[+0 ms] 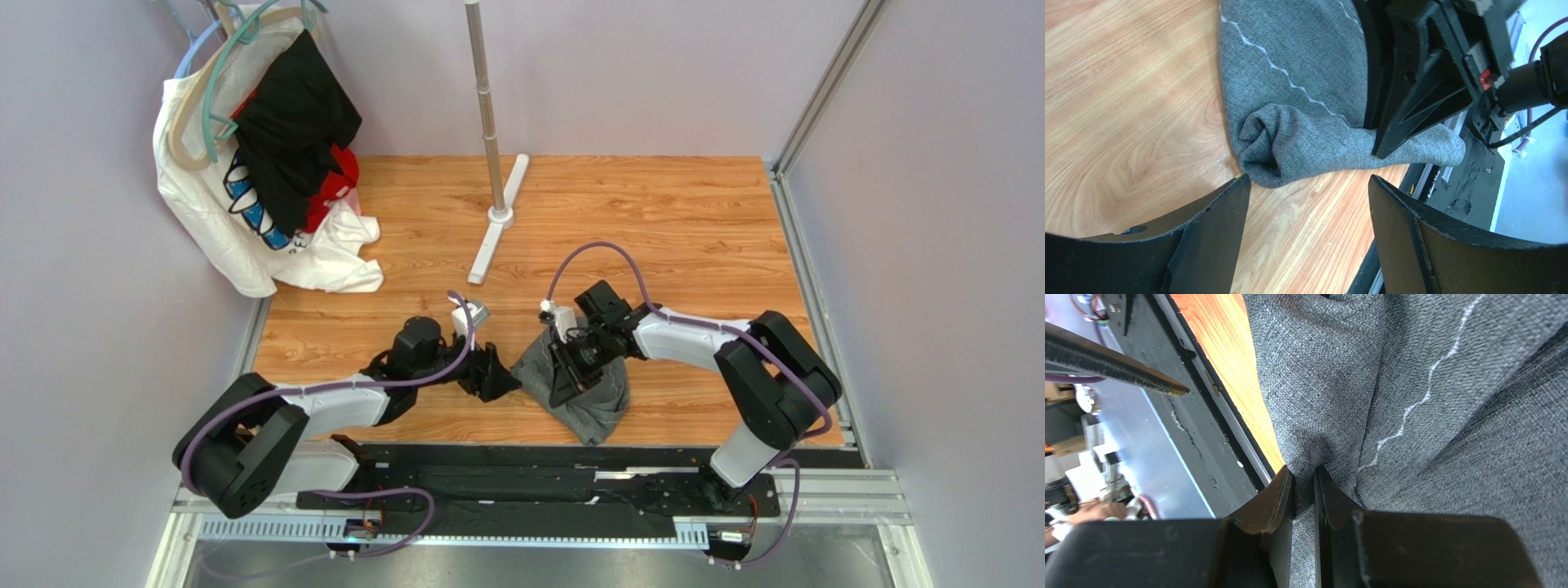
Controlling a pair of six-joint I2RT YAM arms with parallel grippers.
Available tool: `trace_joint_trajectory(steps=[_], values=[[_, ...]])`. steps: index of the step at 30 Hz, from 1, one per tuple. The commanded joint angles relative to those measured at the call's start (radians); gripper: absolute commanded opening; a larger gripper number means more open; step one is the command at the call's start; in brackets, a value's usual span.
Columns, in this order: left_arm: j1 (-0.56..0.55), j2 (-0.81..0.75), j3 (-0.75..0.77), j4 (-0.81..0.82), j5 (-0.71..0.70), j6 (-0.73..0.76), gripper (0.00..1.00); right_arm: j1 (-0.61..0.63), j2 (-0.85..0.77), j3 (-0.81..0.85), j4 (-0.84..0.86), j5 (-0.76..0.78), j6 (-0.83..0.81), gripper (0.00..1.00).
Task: Fold the napkin, place the utensils inside, and roll it up
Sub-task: Roll the napkin with the utensil
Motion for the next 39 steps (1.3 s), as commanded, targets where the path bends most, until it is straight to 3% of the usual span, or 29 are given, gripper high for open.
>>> trace_joint_trajectory(steps=[1,13,22,23,25,26,29,30,33,35,39], values=[[-0.01,0.042,0.042,0.125,0.038,0.028,0.78,-0.028,0.049,0.007,0.056,-0.064,-0.028,0.0],[-0.032,0.166,0.068,0.203,0.05,0.028,0.67,-0.075,0.083,-0.013,0.092,-0.088,-0.019,0.0],[-0.046,0.269,0.108,0.243,0.067,0.0,0.28,-0.083,0.105,-0.009,0.095,-0.073,-0.014,0.0],[-0.046,0.278,0.116,0.242,0.063,-0.006,0.15,-0.083,0.102,-0.009,0.095,-0.07,-0.011,0.0],[-0.046,0.306,0.124,0.235,0.063,-0.017,0.05,-0.083,0.099,-0.007,0.092,-0.059,-0.003,0.01],[-0.046,0.312,0.131,0.229,0.061,-0.021,0.0,-0.083,0.096,-0.007,0.09,-0.056,0.0,0.03],[-0.046,0.329,0.148,0.191,0.06,-0.038,0.0,-0.083,0.077,-0.01,0.086,-0.042,0.018,0.23],[-0.046,0.332,0.154,0.155,0.057,-0.041,0.0,-0.084,0.059,-0.012,0.083,-0.041,0.023,0.35],[-0.046,0.326,0.183,0.056,0.038,-0.037,0.0,-0.083,0.02,-0.013,0.058,-0.007,0.041,0.52],[-0.046,0.323,0.203,0.018,0.034,-0.035,0.0,-0.083,-0.027,-0.012,0.044,0.027,0.05,0.59],[-0.046,0.329,0.251,-0.091,0.041,-0.03,0.0,-0.083,-0.137,-0.007,-0.005,0.143,0.093,0.63]])
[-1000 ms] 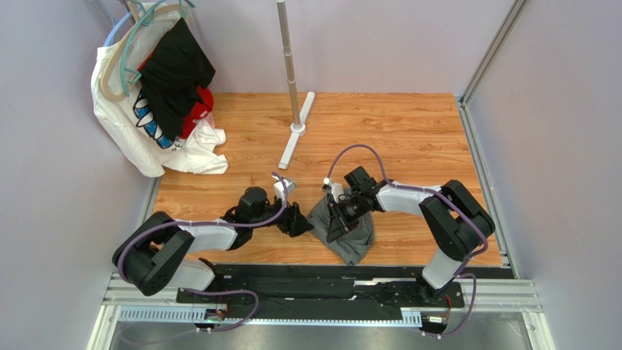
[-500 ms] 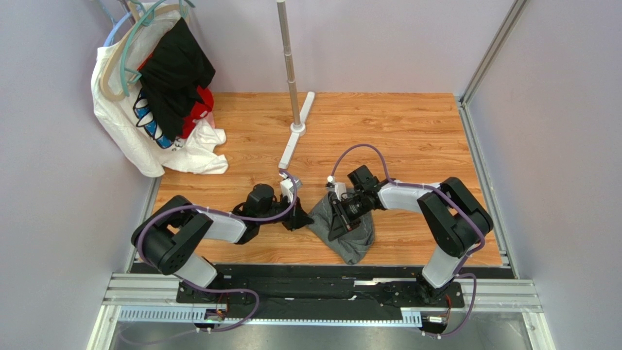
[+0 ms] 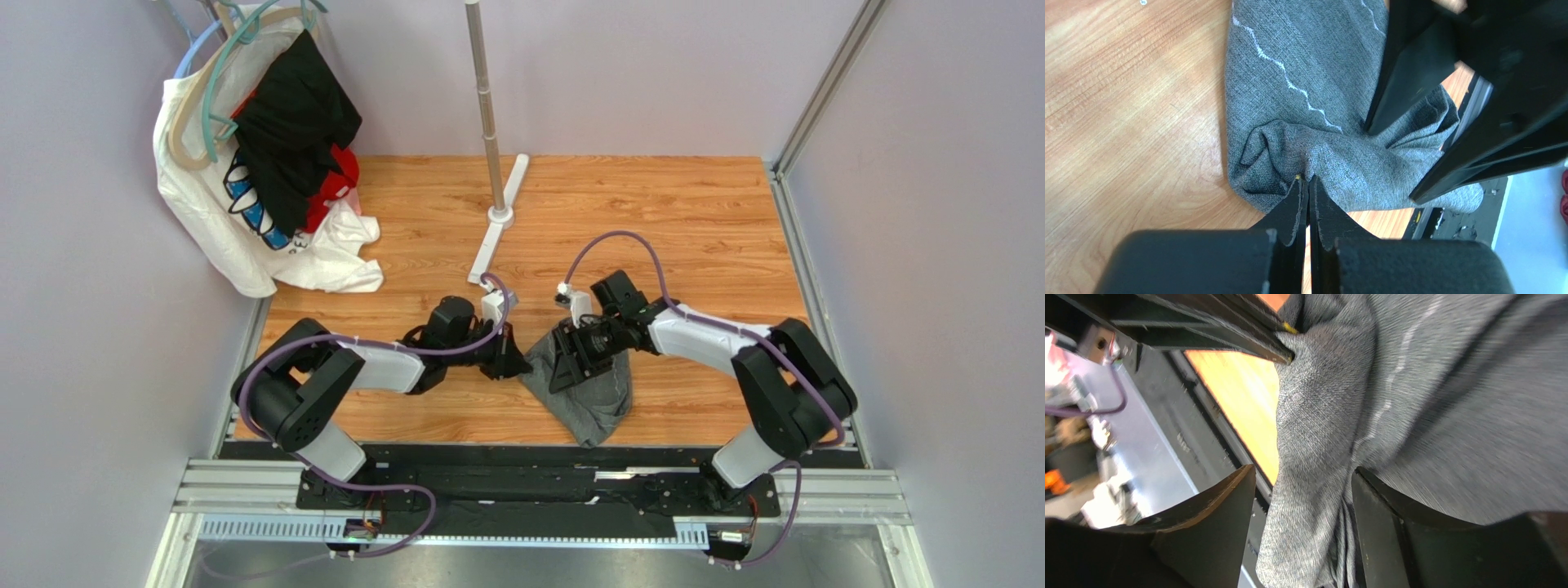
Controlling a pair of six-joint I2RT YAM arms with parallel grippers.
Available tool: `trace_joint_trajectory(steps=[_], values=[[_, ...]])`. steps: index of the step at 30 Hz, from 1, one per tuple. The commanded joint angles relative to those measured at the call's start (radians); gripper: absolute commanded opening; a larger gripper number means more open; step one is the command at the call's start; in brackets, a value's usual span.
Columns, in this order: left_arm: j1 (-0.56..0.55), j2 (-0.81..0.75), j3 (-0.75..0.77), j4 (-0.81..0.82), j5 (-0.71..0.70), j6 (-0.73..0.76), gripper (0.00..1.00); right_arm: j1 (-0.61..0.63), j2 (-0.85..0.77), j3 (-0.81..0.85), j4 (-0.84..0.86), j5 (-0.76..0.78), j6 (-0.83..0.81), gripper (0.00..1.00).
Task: Fold the napkin, place the utensils inside, and roll it up
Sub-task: Roll the napkin with the utensil
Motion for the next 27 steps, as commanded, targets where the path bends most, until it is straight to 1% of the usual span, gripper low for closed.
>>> trace_joint_trajectory(steps=[1,2,4,5,6,7,8,9,10,11,12,13,14,15,16,18,19,22,23,27], values=[[-0.011,0.008,0.068,-0.139,0.018,0.002,0.0,-0.002,-0.141,0.001,-0.041,0.181,0.053,0.64],[-0.009,0.014,0.088,-0.158,0.018,0.005,0.0,-0.002,-0.208,-0.005,-0.049,0.252,0.07,0.64],[-0.009,0.03,0.116,-0.201,0.019,0.007,0.0,0.004,-0.277,-0.02,-0.086,0.323,0.123,0.64],[-0.009,0.036,0.123,-0.213,0.019,0.005,0.0,0.015,-0.341,-0.024,-0.107,0.41,0.136,0.64],[-0.009,0.043,0.131,-0.236,0.018,0.005,0.0,0.033,-0.381,-0.027,-0.15,0.463,0.161,0.64],[-0.009,0.045,0.139,-0.248,0.018,0.004,0.0,0.089,-0.412,-0.031,-0.17,0.512,0.17,0.64],[-0.009,0.048,0.154,-0.261,0.016,0.005,0.0,0.12,-0.44,-0.037,-0.187,0.599,0.184,0.64],[-0.009,0.053,0.16,-0.288,0.015,0.007,0.0,0.154,-0.483,-0.042,-0.222,0.645,0.202,0.64],[-0.009,0.054,0.168,-0.3,0.009,0.008,0.0,0.215,-0.494,-0.045,-0.242,0.691,0.248,0.64],[-0.009,0.056,0.182,-0.314,0.006,0.01,0.0,0.245,-0.501,-0.054,-0.259,0.775,0.273,0.64],[-0.009,0.056,0.186,-0.337,0.003,0.011,0.0,0.277,-0.507,-0.057,-0.287,0.812,0.297,0.64],[-0.011,0.056,0.191,-0.348,-0.002,0.013,0.0,0.352,-0.504,-0.059,-0.298,0.851,0.348,0.64],[-0.011,0.057,0.2,-0.356,-0.002,0.013,0.0,0.392,-0.501,-0.056,-0.304,0.913,0.366,0.64],[-0.011,0.057,0.202,-0.365,-0.002,0.014,0.0,0.43,-0.492,-0.051,-0.322,0.944,0.394,0.63],[-0.011,0.056,0.202,-0.368,-0.002,0.016,0.0,0.497,-0.463,-0.044,-0.331,0.971,0.415,0.63],[-0.011,0.054,0.205,-0.383,-0.005,0.017,0.0,0.555,-0.425,-0.013,-0.362,1.032,0.468,0.63],[-0.011,0.054,0.206,-0.385,-0.005,0.017,0.0,0.612,-0.385,-0.002,-0.373,1.058,0.48,0.62],[-0.011,0.051,0.211,-0.397,-0.01,0.019,0.0,0.689,-0.321,0.05,-0.403,1.116,0.5,0.62],[-0.011,0.051,0.214,-0.402,-0.01,0.022,0.0,0.7,-0.278,0.061,-0.411,1.13,0.502,0.61],[-0.011,0.048,0.219,-0.415,-0.016,0.026,0.0,0.753,-0.201,0.096,-0.436,1.175,0.52,0.6]])
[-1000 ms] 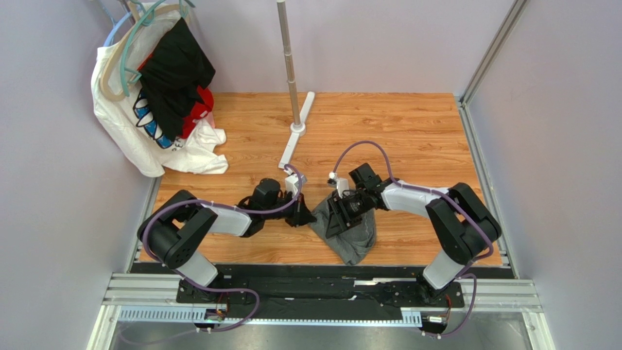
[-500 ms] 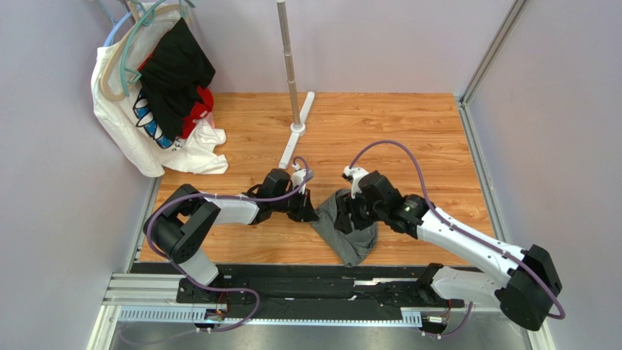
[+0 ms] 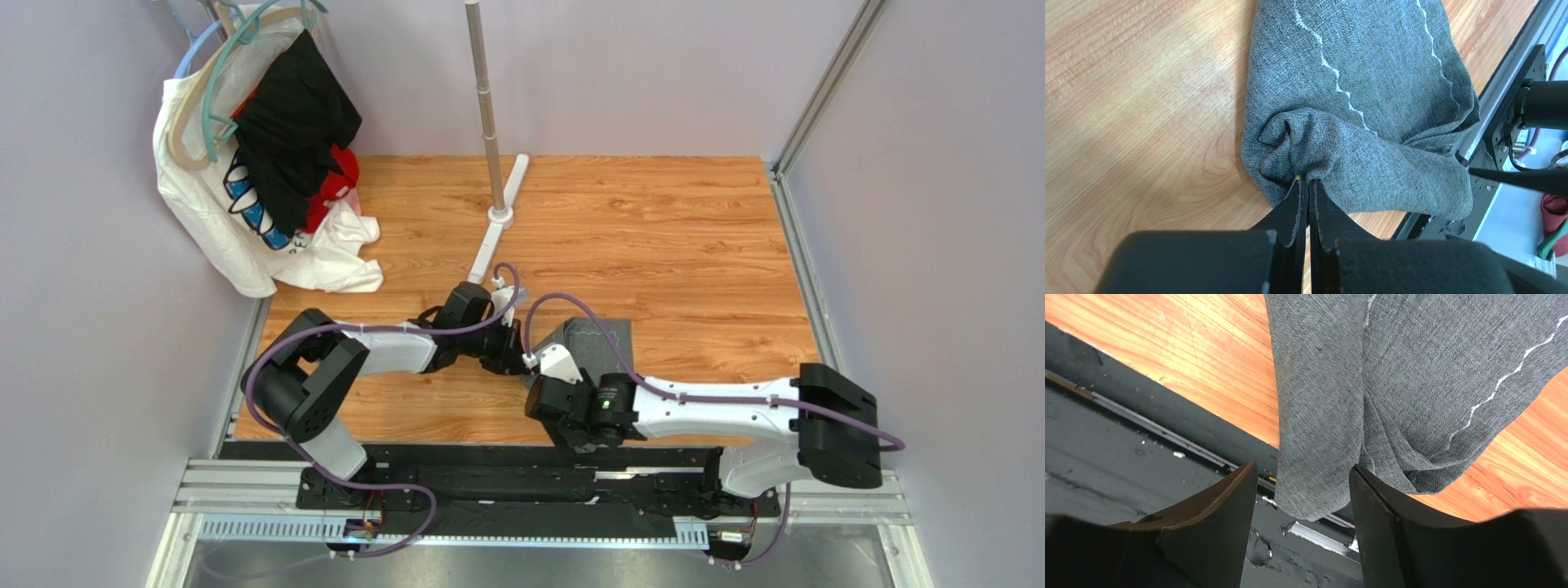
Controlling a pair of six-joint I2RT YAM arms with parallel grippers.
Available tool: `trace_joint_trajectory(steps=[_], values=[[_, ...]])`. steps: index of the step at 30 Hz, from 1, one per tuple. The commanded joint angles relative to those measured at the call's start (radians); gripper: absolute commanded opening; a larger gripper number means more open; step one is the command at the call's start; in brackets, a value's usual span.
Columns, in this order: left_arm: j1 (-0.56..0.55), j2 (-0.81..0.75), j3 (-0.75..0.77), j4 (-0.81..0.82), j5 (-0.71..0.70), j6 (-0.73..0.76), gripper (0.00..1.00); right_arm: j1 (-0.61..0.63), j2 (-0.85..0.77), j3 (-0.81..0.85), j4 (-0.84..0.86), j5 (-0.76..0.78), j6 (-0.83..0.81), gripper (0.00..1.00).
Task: Fold the napkin, place the utensils inside, and roll it up
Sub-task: Roll the napkin with the utensil
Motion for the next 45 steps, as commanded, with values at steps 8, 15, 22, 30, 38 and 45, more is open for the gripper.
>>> trace_joint_trajectory(steps=[8,15,22,30,38,45], values=[[-0.006,-0.002,0.044,-0.066,-0.016,0.032,0.0,0.109,0.171,0.111,-0.053,0.178,0.074,0.53],[-0.006,-0.009,0.048,-0.085,-0.017,0.041,0.0,0.09,0.2,0.067,-0.042,0.202,0.11,0.47],[-0.006,-0.025,0.051,-0.088,-0.007,0.049,0.0,0.061,0.214,0.005,0.022,0.15,0.107,0.46],[-0.006,-0.081,0.031,-0.068,-0.002,0.047,0.16,-0.011,0.145,-0.085,0.145,0.027,0.072,0.18],[0.015,-0.397,-0.056,-0.134,-0.169,0.046,0.63,-0.181,-0.064,-0.249,0.395,-0.363,-0.084,0.0],[0.015,-0.46,-0.107,-0.134,-0.149,0.101,0.64,-0.311,-0.078,-0.298,0.502,-0.62,-0.124,0.0]])
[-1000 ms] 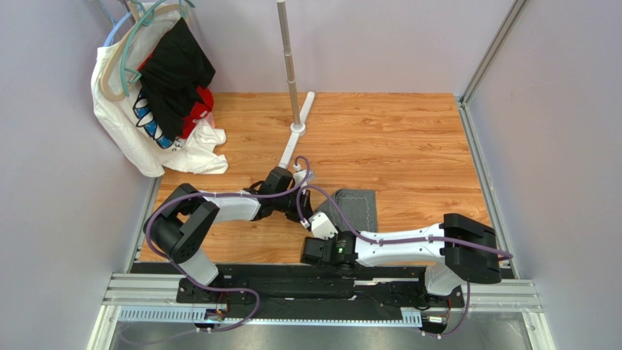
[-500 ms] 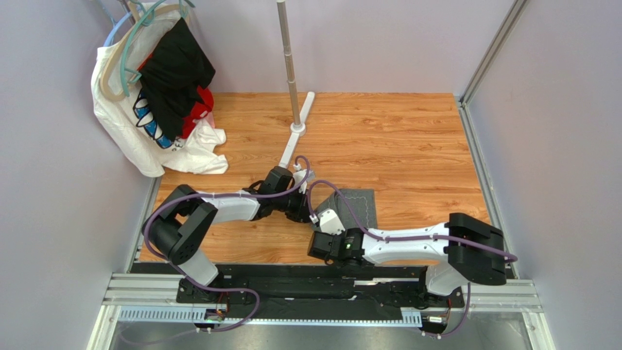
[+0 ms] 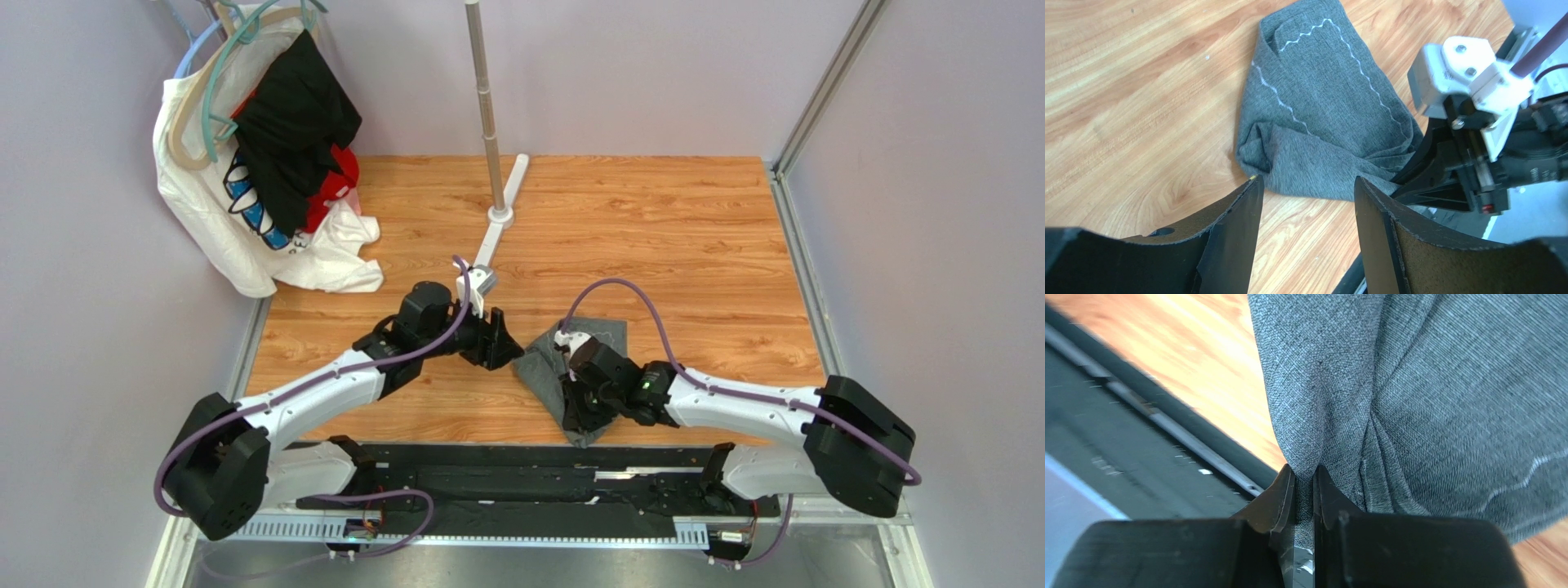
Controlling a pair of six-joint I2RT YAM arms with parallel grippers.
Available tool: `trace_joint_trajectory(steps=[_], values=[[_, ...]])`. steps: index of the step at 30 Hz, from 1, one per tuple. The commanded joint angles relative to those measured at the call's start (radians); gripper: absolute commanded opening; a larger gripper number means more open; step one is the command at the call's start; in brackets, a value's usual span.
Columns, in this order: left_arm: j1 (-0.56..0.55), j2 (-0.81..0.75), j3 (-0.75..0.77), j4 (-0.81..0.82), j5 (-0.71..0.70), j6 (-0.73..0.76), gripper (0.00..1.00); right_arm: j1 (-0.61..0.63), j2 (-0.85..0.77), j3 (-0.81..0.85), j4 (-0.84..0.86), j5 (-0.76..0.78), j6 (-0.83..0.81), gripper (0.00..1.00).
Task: Fold the napkin, place the utensils inside, and roll it up
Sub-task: Roll the napkin with the utensil
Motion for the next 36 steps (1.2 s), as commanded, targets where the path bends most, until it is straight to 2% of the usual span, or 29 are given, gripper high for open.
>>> trace_joint_trajectory(steps=[1,5,16,23,32,34,36], values=[[0.002,0.012,-0.029,-0.012,0.013,0.053,0.65,-0.055,0.026,-0.047,0.137,-0.258,-0.044,0.0],[0.002,0.049,-0.042,0.071,0.05,0.073,0.65,-0.112,0.026,-0.067,0.204,-0.388,-0.036,0.0],[0.002,0.193,-0.035,0.185,0.094,0.084,0.65,-0.29,0.119,-0.109,0.3,-0.562,-0.043,0.0],[0.002,0.221,-0.043,0.231,0.091,0.085,0.65,-0.406,0.145,-0.126,0.292,-0.616,-0.059,0.0],[0.001,0.313,-0.032,0.31,0.123,0.068,0.62,-0.474,0.219,-0.133,0.307,-0.662,-0.073,0.0],[0.002,0.333,-0.028,0.335,0.128,0.058,0.6,-0.482,0.239,-0.132,0.313,-0.666,-0.079,0.0],[0.002,0.347,-0.02,0.344,0.129,0.05,0.47,-0.494,0.251,-0.133,0.321,-0.672,-0.079,0.0]])
